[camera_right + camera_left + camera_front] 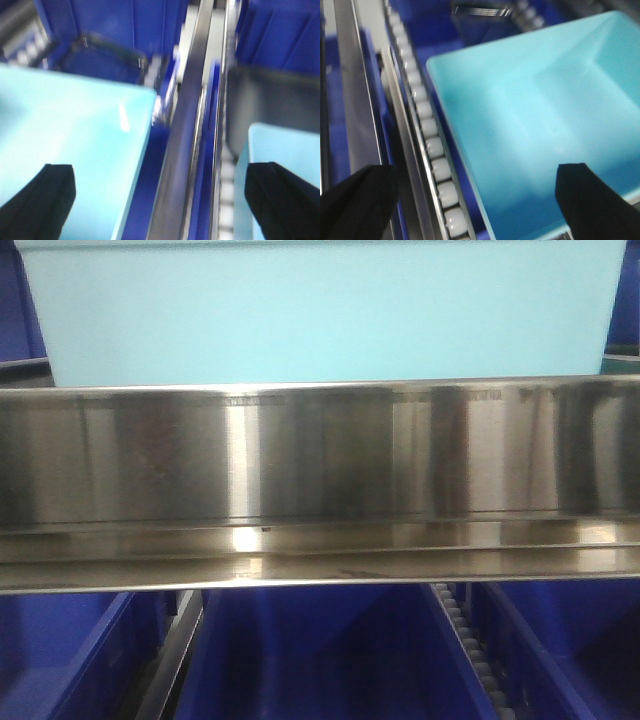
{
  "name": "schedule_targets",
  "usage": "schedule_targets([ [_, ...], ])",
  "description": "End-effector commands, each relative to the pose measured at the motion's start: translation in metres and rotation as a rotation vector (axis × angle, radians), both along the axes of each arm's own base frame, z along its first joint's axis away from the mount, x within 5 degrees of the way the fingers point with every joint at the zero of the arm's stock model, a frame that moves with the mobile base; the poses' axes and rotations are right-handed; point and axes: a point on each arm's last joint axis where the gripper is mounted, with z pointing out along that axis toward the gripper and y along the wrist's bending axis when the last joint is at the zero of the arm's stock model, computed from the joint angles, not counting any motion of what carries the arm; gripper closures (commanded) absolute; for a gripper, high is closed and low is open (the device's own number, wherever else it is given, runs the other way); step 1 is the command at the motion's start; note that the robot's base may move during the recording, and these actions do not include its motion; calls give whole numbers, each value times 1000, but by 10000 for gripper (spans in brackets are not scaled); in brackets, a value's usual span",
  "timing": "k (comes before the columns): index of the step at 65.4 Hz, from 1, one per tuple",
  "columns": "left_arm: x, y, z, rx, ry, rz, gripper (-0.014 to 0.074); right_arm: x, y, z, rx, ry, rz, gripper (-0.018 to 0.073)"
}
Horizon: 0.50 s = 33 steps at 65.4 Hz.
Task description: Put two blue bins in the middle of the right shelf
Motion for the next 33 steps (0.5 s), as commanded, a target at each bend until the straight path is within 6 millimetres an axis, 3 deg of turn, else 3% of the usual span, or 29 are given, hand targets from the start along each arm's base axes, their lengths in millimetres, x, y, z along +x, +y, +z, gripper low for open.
schedule_targets([
  [1,18,-7,-5,-9,55,48,58,12,4,-1,-37,94,9,-10],
  [13,61,-25,-37,10,159,74,58,51,17,-19,-28,163,22,-10],
  [33,95,-37,-80,52,274,114,58,93,41,-68,-2,331,66,-10],
])
